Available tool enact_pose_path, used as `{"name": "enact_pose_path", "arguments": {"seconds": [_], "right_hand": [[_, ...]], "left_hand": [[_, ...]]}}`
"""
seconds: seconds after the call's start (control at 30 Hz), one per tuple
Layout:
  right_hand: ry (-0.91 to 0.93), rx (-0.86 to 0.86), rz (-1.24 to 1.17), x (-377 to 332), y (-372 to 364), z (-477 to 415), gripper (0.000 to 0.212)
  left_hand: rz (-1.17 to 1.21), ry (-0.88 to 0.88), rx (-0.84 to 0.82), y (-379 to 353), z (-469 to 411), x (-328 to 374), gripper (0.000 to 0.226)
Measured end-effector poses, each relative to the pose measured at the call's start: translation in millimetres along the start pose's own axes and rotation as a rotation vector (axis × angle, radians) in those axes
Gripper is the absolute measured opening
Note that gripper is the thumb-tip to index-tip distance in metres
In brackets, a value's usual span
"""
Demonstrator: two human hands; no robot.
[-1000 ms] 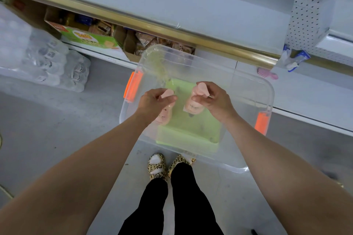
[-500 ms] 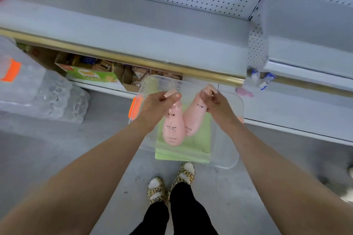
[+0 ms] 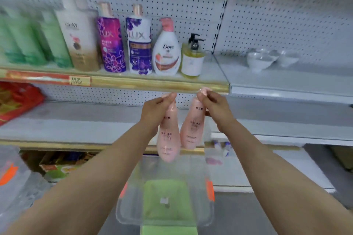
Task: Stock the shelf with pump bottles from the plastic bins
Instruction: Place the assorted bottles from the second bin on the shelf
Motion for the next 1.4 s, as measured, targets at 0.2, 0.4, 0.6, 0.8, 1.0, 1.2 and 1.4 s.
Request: {"name": "enact_pose_path", "arguments": {"seconds": [0.2, 0.4, 0.6, 0.8, 1.0, 1.2, 1.4], "right_hand": [[0.172, 0.078, -0.01, -74, 70, -38, 0.023], [0.283, 0.156, -0.006, -111, 127, -100, 0.022], [0.29, 0.168, 0.043, -104, 145, -169, 0.026], [0.304, 0.111, 0.114, -88, 131, -220, 0.032], [0.374, 0.087, 0.152, -85, 125, -243, 0.03], [0.41, -0.104, 0.297, -82, 121, -243, 0.048], [0.397, -0.084, 0.347, -83, 121, -259, 0.068]], "left_hand": [[0.032, -0.085, -0.003, -44, -16, 56, 0.063], [0.005, -0.167, 0.01, -85, -42, 86, 0.037], [-0.009, -0.153, 0.083, -106, -67, 94, 0.047], [-0.022, -0.191, 0.154, -118, -84, 91, 0.054], [-0.065, -0.239, 0.182, -130, -90, 95, 0.05], [-0.071, -0.254, 0.197, -138, -99, 94, 0.029], [-0.056, -0.245, 0.194, -145, -101, 96, 0.035]]}}
Point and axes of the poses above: each hand's wrist, its own z-axis away from the middle knuckle, its own y-axis out of the back of the hand, x = y × z, the point moved 7 cm from there along -z, towards the middle knuckle, and after that the axes turned 13 degrees about z, right-handed, at the moved point
